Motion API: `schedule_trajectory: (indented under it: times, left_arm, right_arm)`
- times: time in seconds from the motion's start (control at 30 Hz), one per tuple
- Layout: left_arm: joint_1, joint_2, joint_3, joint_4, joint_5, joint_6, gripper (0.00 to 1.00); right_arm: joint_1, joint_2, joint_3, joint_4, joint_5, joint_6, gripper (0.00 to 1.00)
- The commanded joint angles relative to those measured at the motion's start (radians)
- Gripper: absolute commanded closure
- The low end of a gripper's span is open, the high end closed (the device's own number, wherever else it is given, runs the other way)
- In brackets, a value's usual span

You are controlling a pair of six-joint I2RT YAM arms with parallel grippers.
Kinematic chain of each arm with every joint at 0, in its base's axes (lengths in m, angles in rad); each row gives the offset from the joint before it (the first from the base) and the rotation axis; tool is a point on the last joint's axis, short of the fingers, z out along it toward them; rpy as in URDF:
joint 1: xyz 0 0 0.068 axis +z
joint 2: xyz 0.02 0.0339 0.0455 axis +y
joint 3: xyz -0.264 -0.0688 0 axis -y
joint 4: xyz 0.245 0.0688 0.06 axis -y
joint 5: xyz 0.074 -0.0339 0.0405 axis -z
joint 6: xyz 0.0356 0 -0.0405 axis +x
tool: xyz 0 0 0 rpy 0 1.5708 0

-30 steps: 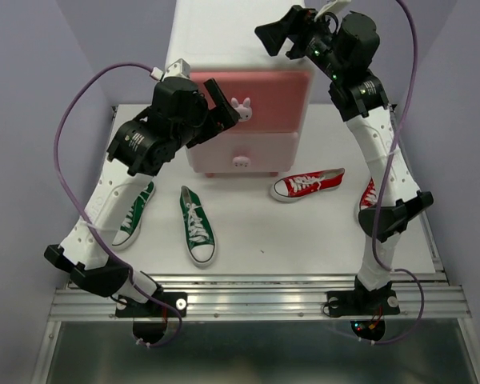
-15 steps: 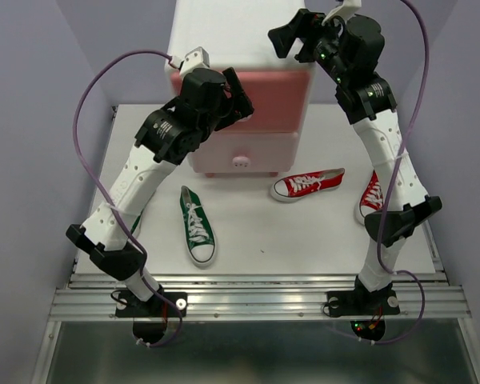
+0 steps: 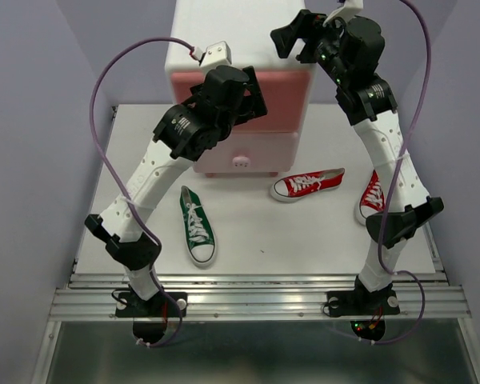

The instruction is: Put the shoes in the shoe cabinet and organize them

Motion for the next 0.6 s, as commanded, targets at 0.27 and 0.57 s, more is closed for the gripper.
schedule_trajectory:
  times: [0.27, 0.57]
  left_arm:
    - [-0.055, 0.072, 0.094, -0.117, -0.151, -0.051, 0.04]
    - [-0.052, 0.075, 0.072, -0.085, -0.166, -0.046, 0.05]
  right_arm:
    - [0.008, -0.012, -0.082, -0.203, 0.004, 0.027, 0.00]
    - [0.008, -0.035, -0.123, -0.203, 0.010, 0.026, 0.00]
